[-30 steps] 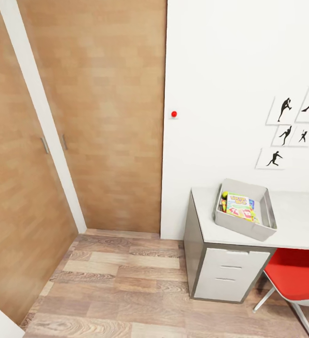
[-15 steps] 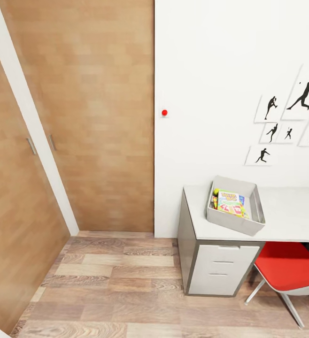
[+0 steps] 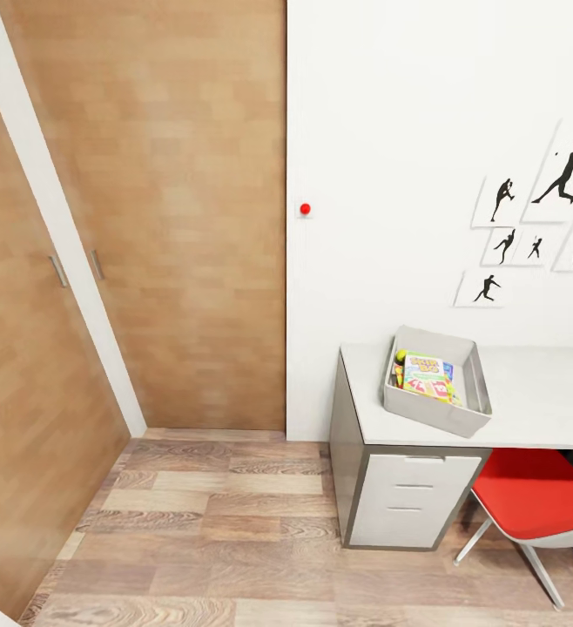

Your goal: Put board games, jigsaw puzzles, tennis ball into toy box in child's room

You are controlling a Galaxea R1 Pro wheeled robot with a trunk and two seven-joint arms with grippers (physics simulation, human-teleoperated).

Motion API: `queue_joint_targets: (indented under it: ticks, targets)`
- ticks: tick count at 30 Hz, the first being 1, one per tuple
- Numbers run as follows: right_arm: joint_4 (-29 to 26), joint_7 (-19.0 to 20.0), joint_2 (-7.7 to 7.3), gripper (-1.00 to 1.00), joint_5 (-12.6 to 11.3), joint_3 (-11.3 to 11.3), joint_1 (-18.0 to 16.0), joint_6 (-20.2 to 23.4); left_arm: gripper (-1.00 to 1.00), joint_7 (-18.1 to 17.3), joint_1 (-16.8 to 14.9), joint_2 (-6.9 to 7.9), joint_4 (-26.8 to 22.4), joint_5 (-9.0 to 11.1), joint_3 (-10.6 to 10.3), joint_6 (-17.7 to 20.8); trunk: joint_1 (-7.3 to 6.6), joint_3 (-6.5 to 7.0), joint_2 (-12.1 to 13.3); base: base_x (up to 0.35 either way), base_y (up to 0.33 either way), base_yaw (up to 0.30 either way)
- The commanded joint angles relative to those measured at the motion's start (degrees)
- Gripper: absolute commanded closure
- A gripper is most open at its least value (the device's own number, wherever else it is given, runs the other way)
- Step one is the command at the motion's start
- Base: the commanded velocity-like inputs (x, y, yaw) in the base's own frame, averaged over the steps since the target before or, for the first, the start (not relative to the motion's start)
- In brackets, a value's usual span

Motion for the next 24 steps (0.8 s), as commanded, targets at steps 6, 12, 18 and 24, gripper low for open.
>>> queue_joint_targets:
  ticks: [6,12,18,24]
  targets:
    - [-0.1,-0.2,-0.17,-1.00,-0.5,0.5,0.0,-0.1,-1.00,0.2,-0.1,-0.04,0.1,-0.6,0.5,-0.2,0.03,-0.12,-0.1,0.000,0.000,0.000]
    - [-0.1,-0.2,-0.06,-1.00,-0.4,0.5,0.0,-0.1,-1.00,0.2,-0.1,-0.04,0.1,-0.6,0.5,-0.2,0.03,-0.12,-0.1,0.000,0.000,0.000]
    - [-0.1,-0.2,0.00,-1.00,-0.5,0.4,0.0,-0.2,-1.00,0.2,-0.1,-0.05,0.1,-0.6,0.5,-0.2,0.03,-0.12,-0.1,0.000,0.000,0.000]
    - [-0.2,-0.2,0.02,-1.00,-0.7,0.3,0.0,-0.3,-1.00,0.2,-0.1,-0.05,0.1,-0.6,0.5,-0.2,0.03,-0.12,-0.1,0.000,0.000,0.000]
